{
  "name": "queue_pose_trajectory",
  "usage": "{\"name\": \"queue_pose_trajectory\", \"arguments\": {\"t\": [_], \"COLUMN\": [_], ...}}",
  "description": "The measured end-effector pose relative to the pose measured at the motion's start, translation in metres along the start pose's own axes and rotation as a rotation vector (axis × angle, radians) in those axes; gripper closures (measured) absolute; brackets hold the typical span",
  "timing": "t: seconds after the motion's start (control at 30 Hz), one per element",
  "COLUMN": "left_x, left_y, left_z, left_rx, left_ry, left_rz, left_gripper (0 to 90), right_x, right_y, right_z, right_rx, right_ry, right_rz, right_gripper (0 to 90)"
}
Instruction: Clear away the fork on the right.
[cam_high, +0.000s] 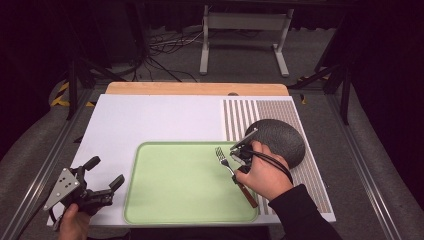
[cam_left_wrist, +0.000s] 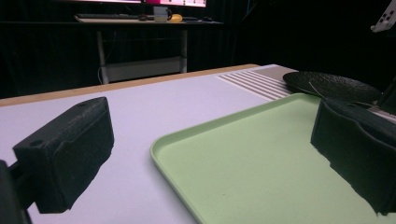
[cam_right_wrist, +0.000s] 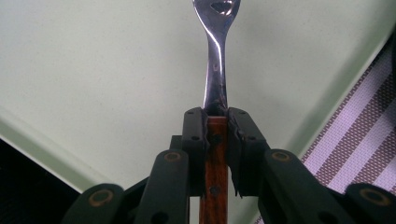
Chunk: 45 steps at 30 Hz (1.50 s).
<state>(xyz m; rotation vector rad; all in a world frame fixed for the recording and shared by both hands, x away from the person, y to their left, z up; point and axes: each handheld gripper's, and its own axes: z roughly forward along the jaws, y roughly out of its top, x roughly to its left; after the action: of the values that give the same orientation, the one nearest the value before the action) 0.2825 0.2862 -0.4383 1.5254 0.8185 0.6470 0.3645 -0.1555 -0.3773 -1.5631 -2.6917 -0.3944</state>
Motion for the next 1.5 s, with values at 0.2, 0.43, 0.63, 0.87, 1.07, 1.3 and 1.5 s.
{"name": "queue_pose_trajectory", "arguments": {"t": [0.2, 0.43, 0.63, 0.87, 1.07, 1.3, 1.5], "left_x": [0.0, 0.0, 0.0, 0.0, 0.0, 0.0, 0.0], "left_y": [0.0, 0.0, 0.0, 0.0, 0.0, 0.0, 0.0], "left_z": [0.0, 0.0, 0.001, 0.001, 0.0, 0.0, 0.001], "left_rx": [0.001, 0.003, 0.001, 0.002, 0.001, 0.002, 0.002], "left_ry": [-0.001, -0.003, -0.002, -0.002, -0.003, -0.003, -0.003], "left_rz": [0.001, 0.0, -0.002, -0.002, -0.002, -0.002, -0.002], "left_gripper": [0.0, 0.0, 0.0, 0.1, 0.1, 0.0, 0.0], "right_x": [0.002, 0.003, 0.002, 0.002, 0.003, 0.002, 0.0], "right_y": [0.001, 0.002, 0.002, 0.003, 0.003, 0.004, 0.003], "right_z": [0.011, 0.02, 0.025, 0.03, 0.033, 0.034, 0.03], "right_rx": [0.015, 0.03, 0.029, 0.044, 0.055, 0.048, 0.003], "right_ry": [-0.021, -0.025, -0.043, -0.038, -0.037, -0.033, -0.015], "right_rz": [0.002, 0.019, 0.036, 0.052, 0.054, 0.049, 0.032], "right_gripper": [78.0, 77.9, 77.9, 77.8, 77.7, 76.8, 67.2]}}
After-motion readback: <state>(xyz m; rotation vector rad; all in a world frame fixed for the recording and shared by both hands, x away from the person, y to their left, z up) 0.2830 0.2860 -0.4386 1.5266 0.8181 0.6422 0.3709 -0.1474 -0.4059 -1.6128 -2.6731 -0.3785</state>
